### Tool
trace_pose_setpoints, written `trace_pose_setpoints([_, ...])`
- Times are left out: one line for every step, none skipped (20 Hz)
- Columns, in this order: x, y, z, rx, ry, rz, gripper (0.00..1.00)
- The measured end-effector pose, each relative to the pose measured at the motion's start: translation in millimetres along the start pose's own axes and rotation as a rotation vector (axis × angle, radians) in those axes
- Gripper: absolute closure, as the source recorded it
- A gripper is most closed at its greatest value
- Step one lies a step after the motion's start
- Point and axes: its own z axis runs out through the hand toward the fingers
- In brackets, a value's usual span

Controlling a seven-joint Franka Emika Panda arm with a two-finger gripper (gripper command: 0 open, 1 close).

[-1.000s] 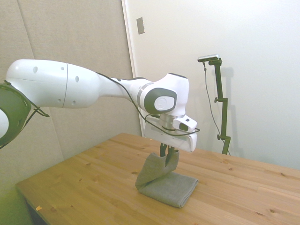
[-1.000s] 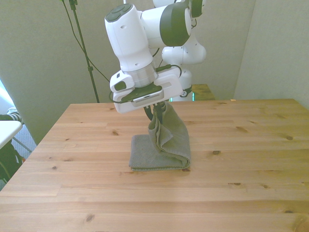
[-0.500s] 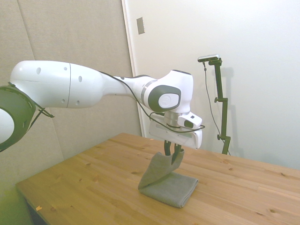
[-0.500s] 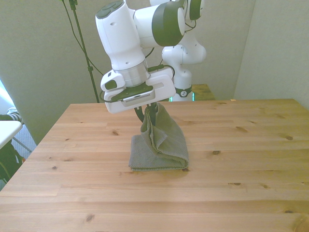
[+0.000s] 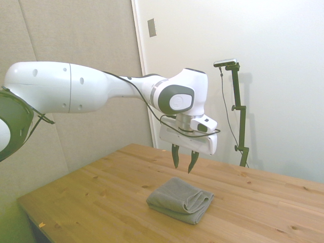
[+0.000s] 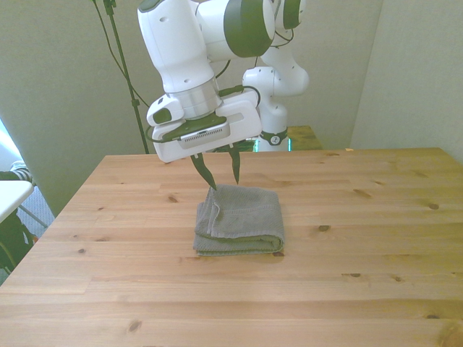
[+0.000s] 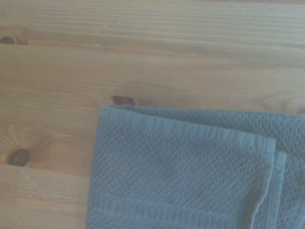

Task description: Fold the towel

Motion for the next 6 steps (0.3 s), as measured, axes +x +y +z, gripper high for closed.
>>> trace_pose_setpoints([-10.3,-5.6,-7.1,-0.017,0.014,0.040,0.00])
trace_pose_setpoints([-24.8,-12.7,-15.1,-0.031,0.031,0.072,0.00])
trace_pose_setpoints([-42.6,-21.2,-23.1,-0.037,0.050,0.101,0.00])
trace_pose_setpoints([-63.0,-30.9,-31.7,-0.044,0.077,0.133,0.00])
trace_pose_setpoints([-85.4,-40.1,-40.4,-0.055,0.110,0.163,0.00])
trace_pose_setpoints([-111.3,-51.4,-48.5,-0.058,0.143,0.181,0.00])
